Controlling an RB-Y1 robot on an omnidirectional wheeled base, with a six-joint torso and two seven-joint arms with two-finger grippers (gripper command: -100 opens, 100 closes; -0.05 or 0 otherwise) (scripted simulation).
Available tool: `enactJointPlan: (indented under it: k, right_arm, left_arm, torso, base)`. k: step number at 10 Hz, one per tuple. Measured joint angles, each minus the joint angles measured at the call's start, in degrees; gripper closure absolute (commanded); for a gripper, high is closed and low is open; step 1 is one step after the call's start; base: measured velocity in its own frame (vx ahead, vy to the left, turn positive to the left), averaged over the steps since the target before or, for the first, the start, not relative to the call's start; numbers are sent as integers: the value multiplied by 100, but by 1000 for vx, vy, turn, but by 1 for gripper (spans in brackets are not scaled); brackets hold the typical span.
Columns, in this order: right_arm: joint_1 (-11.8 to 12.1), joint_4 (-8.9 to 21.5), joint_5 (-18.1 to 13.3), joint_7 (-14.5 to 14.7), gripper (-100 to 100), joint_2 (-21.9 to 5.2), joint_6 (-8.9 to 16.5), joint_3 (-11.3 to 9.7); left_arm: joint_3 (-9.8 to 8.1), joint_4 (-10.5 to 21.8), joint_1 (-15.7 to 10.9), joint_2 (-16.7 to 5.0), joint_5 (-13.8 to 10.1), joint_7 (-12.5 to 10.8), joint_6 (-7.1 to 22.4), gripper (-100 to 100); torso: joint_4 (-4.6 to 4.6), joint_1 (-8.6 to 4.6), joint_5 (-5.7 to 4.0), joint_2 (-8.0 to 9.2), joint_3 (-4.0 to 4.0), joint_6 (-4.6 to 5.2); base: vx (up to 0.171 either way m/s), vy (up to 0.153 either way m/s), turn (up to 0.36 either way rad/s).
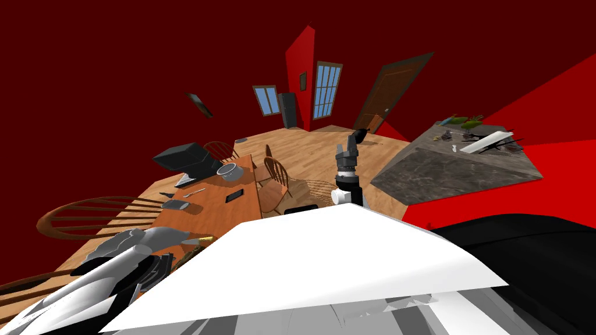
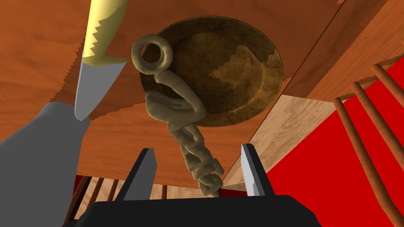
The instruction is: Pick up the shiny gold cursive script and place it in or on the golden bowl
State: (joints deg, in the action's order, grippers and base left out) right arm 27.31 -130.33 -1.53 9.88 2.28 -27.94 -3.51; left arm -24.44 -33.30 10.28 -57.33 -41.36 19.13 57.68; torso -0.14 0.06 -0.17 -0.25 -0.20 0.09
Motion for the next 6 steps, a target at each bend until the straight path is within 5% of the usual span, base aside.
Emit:
enactJointPlan:
  k: [3,4,5,6]
  right_arm:
    - [0,0,0,0,0,0,0,0]
    - [0,0,0,0,0,0,0,0]
    - [0,0,0,0,0,0,0,0]
    - [2,0,0,0,0,0,0,1]
  left_arm:
    - [0,0,0,0,0,0,0,-100]
    - [0,0,0,0,0,0,0,0]
    - [0,0,0,0,0,0,0,-100]
    - [-53,-231,121,26,-13,13,60,-100]
  torso:
    - [-2,-14,-4,-7,-5,0]
    - [-2,-15,-4,-8,-5,0]
    - [-2,-15,-4,-8,-5,0]
    - [-6,-10,-4,-29,-15,-9]
  base:
    - [0,0,0]
    - [0,0,0]
    - [84,22,285]
    - [172,30,416]
